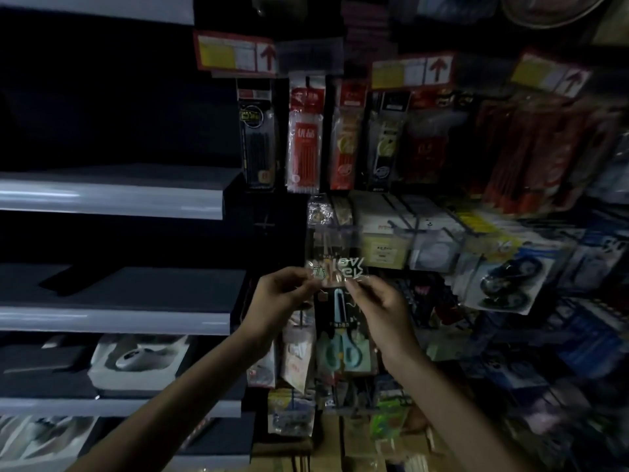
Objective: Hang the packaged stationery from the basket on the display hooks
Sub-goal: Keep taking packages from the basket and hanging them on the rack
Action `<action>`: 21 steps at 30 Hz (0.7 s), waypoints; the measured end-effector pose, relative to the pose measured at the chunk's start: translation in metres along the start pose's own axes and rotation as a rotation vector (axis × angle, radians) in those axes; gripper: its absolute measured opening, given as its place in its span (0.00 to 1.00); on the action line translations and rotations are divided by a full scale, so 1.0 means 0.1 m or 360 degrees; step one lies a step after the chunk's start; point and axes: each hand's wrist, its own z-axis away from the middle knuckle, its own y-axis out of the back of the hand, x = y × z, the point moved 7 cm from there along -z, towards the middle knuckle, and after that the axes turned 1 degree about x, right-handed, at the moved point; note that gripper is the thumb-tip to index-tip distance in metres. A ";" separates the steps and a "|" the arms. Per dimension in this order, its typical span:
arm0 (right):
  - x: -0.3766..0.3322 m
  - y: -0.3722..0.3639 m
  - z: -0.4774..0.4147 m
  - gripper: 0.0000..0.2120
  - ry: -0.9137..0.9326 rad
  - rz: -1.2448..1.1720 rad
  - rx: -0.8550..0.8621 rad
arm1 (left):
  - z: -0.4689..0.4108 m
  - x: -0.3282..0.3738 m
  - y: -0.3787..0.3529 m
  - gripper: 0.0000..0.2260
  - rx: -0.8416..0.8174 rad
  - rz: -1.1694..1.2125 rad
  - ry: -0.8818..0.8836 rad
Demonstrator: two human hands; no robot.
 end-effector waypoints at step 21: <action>0.05 -0.04 -0.46 0.05 -0.0042 -0.0128 0.0292 | -0.32 0.81 -0.08 0.13 -0.0176 0.0201 -0.0050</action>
